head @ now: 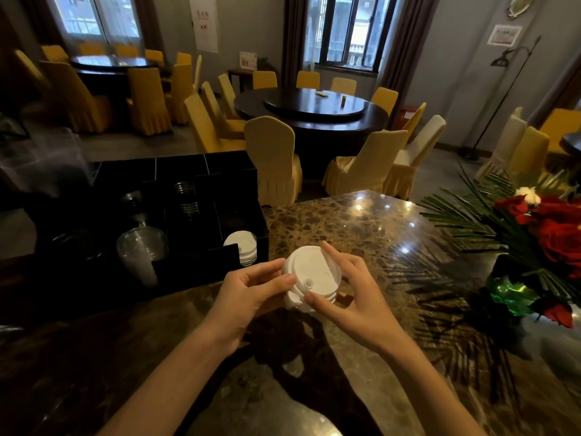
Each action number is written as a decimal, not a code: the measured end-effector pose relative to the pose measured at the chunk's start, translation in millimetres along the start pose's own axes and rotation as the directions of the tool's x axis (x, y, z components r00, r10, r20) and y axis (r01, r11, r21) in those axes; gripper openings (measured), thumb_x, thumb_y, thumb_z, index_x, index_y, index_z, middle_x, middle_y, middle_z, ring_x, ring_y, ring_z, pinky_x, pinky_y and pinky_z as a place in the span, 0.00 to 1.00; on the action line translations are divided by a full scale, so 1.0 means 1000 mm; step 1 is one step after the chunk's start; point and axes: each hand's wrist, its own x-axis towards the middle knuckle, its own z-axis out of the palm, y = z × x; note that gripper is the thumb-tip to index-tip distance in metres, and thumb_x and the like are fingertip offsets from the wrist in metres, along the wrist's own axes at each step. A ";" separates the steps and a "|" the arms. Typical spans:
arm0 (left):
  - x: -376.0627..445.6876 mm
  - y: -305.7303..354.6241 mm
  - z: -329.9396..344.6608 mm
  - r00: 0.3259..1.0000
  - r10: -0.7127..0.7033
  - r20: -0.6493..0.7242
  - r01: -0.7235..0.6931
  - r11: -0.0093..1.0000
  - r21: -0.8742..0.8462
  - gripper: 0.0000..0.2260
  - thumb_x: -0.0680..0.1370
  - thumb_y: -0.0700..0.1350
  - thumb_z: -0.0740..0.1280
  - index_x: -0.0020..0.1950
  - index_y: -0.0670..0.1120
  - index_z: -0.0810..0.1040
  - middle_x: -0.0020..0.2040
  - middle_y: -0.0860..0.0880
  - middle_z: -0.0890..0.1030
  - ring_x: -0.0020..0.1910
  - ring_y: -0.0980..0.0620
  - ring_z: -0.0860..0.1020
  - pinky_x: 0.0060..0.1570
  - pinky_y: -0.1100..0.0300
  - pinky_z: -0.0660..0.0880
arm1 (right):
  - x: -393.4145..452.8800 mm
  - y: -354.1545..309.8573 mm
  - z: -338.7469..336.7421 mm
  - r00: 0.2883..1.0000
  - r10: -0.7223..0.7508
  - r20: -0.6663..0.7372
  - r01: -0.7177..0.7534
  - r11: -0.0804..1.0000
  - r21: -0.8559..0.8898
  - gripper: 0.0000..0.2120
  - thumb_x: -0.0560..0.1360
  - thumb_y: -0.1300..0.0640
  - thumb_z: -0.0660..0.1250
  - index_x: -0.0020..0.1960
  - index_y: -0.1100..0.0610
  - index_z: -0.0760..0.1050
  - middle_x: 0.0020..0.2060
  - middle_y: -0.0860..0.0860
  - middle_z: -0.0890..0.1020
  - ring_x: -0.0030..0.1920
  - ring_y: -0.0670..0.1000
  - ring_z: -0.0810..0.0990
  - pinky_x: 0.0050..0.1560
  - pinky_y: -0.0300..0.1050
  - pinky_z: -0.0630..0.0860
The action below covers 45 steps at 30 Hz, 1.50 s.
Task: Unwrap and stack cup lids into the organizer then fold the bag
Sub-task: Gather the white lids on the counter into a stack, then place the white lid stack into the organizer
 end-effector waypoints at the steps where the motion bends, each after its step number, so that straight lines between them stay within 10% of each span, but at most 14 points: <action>1: 0.000 0.001 -0.002 1.000 -0.011 -0.005 0.011 1.000 -0.018 0.24 0.69 0.50 0.79 0.64 0.50 0.82 0.56 0.51 0.87 0.56 0.52 0.85 0.51 0.57 0.83 | 0.003 0.000 0.001 1.000 -0.016 0.011 0.016 1.000 0.013 0.43 0.69 0.31 0.72 0.79 0.38 0.62 0.66 0.40 0.69 0.66 0.34 0.69 0.56 0.22 0.70; 11: -0.008 0.008 -0.025 0.980 -0.197 0.027 0.182 0.837 -0.516 0.18 0.78 0.49 0.67 0.66 0.46 0.82 0.63 0.42 0.83 0.63 0.43 0.82 0.65 0.47 0.75 | 0.042 -0.002 0.017 0.979 -0.191 0.071 0.199 0.973 -0.122 0.41 0.70 0.38 0.76 0.79 0.38 0.63 0.67 0.38 0.68 0.68 0.37 0.67 0.62 0.32 0.72; 28: 0.022 0.006 -0.033 0.959 -0.195 -0.205 -0.017 0.685 -0.729 0.17 0.82 0.46 0.60 0.67 0.42 0.80 0.62 0.36 0.82 0.65 0.40 0.78 0.66 0.48 0.73 | 0.124 -0.012 0.039 0.888 -0.443 0.121 0.458 0.873 -0.166 0.27 0.73 0.46 0.74 0.71 0.45 0.74 0.71 0.44 0.71 0.72 0.46 0.70 0.67 0.47 0.75; 45: 0.049 -0.012 -0.030 0.955 -0.263 -0.138 -0.113 0.108 -0.988 0.36 0.69 0.54 0.69 0.72 0.36 0.69 0.70 0.33 0.73 0.74 0.35 0.67 0.72 0.40 0.62 | 0.222 -0.001 0.058 0.767 -0.447 0.460 0.590 0.773 -0.234 0.31 0.72 0.45 0.75 0.73 0.49 0.73 0.68 0.49 0.74 0.59 0.49 0.78 0.57 0.51 0.79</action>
